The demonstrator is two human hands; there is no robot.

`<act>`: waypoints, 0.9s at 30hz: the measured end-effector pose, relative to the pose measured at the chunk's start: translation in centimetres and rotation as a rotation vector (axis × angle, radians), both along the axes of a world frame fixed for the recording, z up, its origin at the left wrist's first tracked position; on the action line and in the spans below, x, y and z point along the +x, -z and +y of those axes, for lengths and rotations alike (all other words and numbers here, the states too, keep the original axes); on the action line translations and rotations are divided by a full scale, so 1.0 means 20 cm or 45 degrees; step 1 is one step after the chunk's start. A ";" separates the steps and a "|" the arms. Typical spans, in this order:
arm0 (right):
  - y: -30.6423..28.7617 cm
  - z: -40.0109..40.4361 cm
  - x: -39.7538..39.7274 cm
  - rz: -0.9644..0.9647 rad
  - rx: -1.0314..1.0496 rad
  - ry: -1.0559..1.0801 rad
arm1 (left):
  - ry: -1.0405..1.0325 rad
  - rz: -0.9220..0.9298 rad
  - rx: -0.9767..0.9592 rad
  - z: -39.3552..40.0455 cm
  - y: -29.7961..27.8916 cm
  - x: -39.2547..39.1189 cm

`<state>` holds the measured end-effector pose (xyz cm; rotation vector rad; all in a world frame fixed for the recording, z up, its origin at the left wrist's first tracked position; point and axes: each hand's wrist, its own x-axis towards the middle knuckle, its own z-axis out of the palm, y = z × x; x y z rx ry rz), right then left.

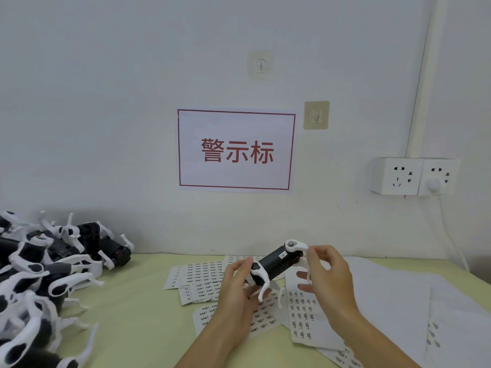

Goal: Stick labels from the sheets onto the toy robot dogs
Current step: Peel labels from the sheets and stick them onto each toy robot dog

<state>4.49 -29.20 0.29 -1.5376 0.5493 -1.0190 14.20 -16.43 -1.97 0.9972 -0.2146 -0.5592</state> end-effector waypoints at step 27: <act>0.17 -0.01 -0.14 0.132 -0.157 -0.141 | -0.117 -0.314 0.197 -0.03 0.05 -0.01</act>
